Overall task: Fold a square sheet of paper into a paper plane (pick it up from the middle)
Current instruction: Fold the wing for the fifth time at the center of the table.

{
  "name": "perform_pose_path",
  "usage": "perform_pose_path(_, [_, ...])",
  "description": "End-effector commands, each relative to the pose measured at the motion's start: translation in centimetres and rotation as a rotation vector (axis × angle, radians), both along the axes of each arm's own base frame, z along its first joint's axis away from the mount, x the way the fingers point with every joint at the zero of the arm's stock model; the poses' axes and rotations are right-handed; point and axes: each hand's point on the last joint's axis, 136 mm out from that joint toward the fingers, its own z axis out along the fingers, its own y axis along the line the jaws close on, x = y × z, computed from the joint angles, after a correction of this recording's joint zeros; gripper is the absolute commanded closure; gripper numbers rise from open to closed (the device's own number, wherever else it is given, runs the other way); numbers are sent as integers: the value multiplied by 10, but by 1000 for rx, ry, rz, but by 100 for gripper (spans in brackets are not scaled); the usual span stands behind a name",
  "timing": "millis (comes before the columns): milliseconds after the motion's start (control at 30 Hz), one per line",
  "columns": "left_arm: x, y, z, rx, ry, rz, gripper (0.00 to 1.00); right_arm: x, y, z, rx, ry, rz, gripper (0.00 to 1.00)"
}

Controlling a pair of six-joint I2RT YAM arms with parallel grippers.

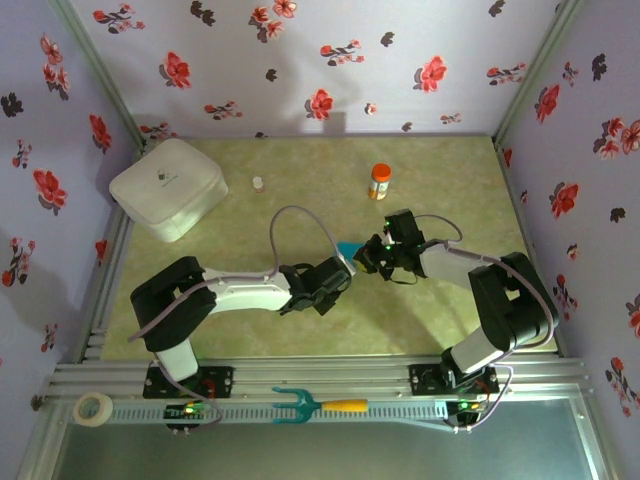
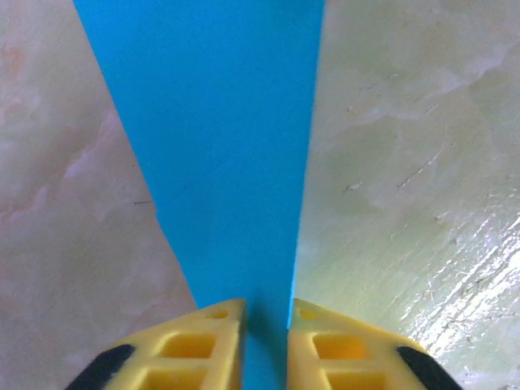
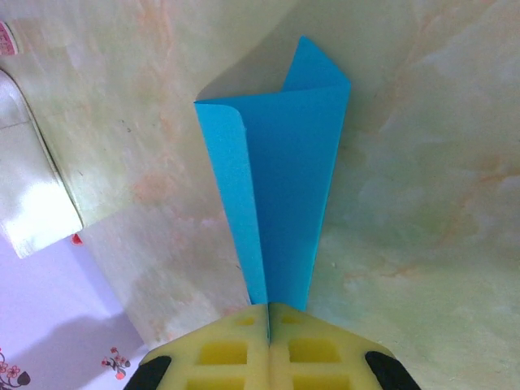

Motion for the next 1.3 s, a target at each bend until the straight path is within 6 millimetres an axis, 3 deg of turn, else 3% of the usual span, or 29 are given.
perform_pose_path(0, [3, -1, -1, 25, -20, 6, 85, -4, 3, 2, 22, 8, 0, 100])
perform_pose_path(367, [2, -7, 6, -15, -18, 4, 82, -5, 2, 0, 16, 14, -1, 100])
perform_pose_path(767, [1, -10, 4, -29, -1, 14, 93, -6, 2, -1, 13, 17, 0, 98])
perform_pose_path(833, [0, -10, 2, -34, 11, 18, 96, -6, 2, -1, 11, 16, 1, 93])
perform_pose_path(1033, [-4, -13, -4, -81, 71, 49, 96, -6, -11, 4, -71, -16, -3, 63])
perform_pose_path(1267, [-9, -20, -11, -144, 166, 50, 93, -7, -27, 11, -143, -48, -8, 57])
